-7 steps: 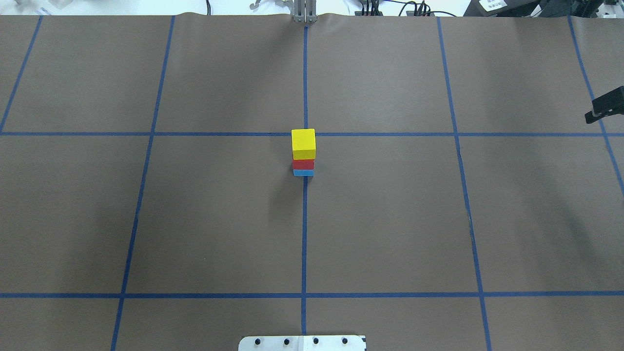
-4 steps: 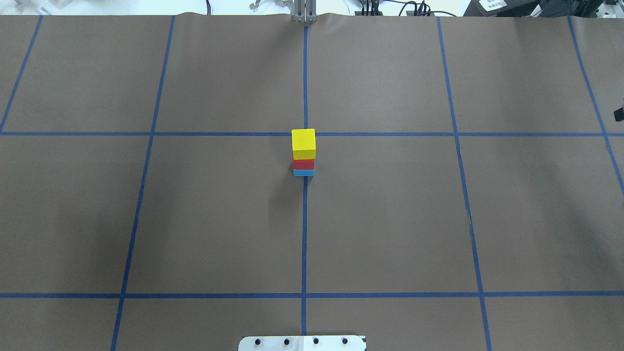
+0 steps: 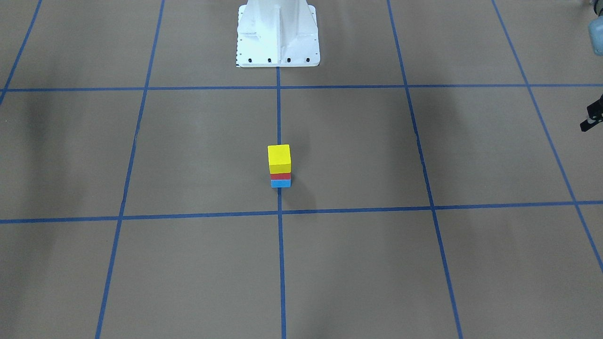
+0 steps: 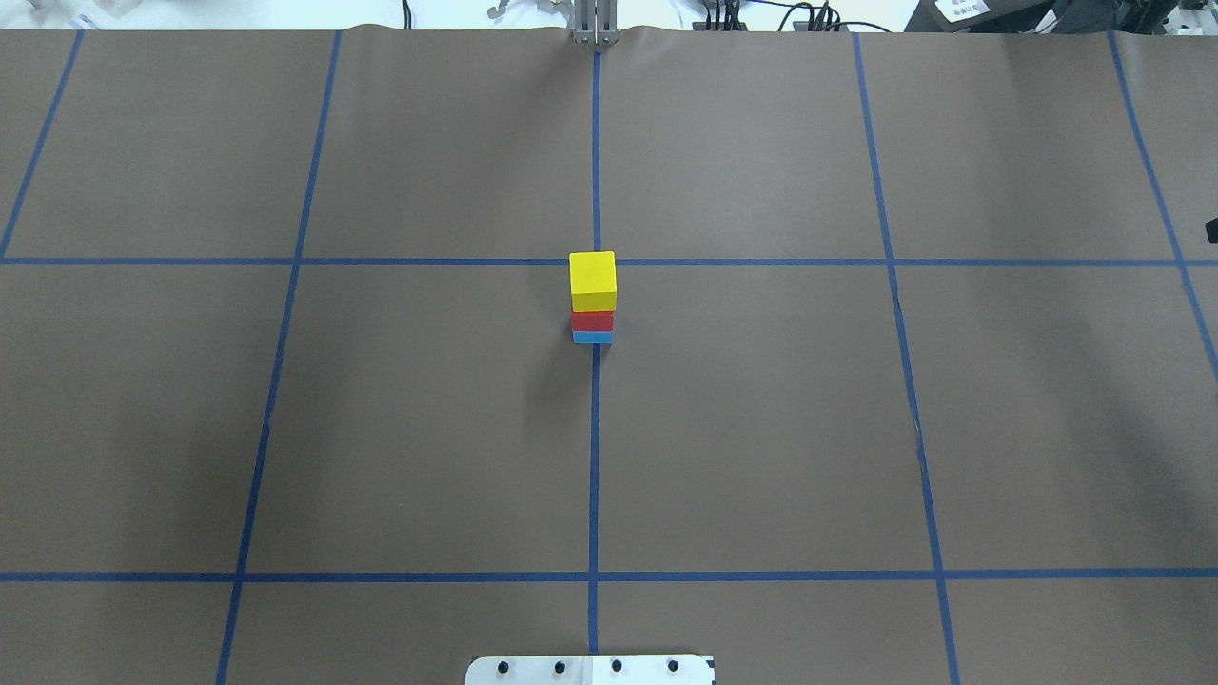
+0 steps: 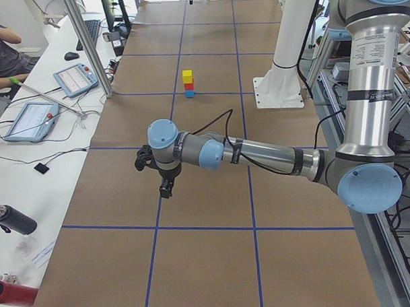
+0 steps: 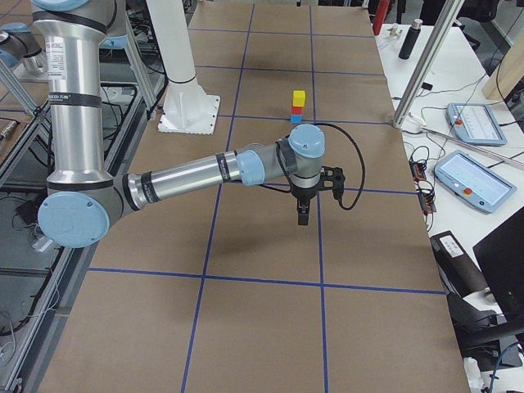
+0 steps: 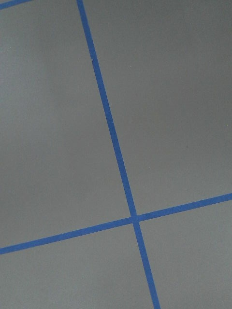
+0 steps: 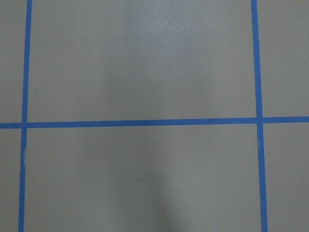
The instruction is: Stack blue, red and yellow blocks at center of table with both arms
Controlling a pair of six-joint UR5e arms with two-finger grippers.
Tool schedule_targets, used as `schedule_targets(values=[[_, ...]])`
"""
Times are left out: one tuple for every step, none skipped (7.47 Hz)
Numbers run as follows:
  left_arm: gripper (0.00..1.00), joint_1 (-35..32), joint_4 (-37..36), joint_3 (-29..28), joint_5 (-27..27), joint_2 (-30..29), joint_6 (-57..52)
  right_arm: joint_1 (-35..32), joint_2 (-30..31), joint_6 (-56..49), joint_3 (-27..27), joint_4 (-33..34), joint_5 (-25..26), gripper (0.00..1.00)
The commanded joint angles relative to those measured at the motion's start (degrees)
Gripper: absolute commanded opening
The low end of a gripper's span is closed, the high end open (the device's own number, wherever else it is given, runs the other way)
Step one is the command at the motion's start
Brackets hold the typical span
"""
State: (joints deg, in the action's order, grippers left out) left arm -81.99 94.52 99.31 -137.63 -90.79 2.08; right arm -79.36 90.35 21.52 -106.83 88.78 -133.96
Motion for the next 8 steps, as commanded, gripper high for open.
schedule_targets(values=[[0.99, -0.01, -0.04, 0.01, -0.01, 0.00, 0.12, 0.00, 0.09, -0.08, 0.04, -0.01, 0.02, 1.00], [0.99, -0.01, -0.04, -0.17, -0.01, 0.00, 0.12, 0.00, 0.09, -0.08, 0.04, -0.01, 0.02, 1.00], [0.99, -0.01, -0.04, -0.17, -0.01, 0.00, 0.12, 0.08, 0.01, -0.08, 0.22, -0.10, 0.10, 1.00], [0.99, -0.01, -0.04, -0.08, -0.01, 0.08, 0.12, 0.00, 0.00, -0.08, -0.13, -0.27, -0.07, 1.00], [0.99, -0.01, -0.04, -0.08, -0.01, 0.09, 0.12, 0.00, 0.00, -0.08, 0.04, -0.28, -0.07, 1.00], [0.99, -0.01, -0.04, -0.26, -0.01, 0.17, 0.21, 0.00, 0.09, -0.08, 0.13, -0.28, -0.07, 1.00], [0.99, 0.16, 0.48, 0.00, 0.25, 2.00, 4.30, 0.00, 0.01, -0.16, 0.13, -0.28, 0.02, 1.00], [0.99, 0.16, 0.75, 0.01, 0.43, 2.19, 8.43, 0.00, 0.09, -0.17, -0.22, -0.28, -0.16, 1.00]])
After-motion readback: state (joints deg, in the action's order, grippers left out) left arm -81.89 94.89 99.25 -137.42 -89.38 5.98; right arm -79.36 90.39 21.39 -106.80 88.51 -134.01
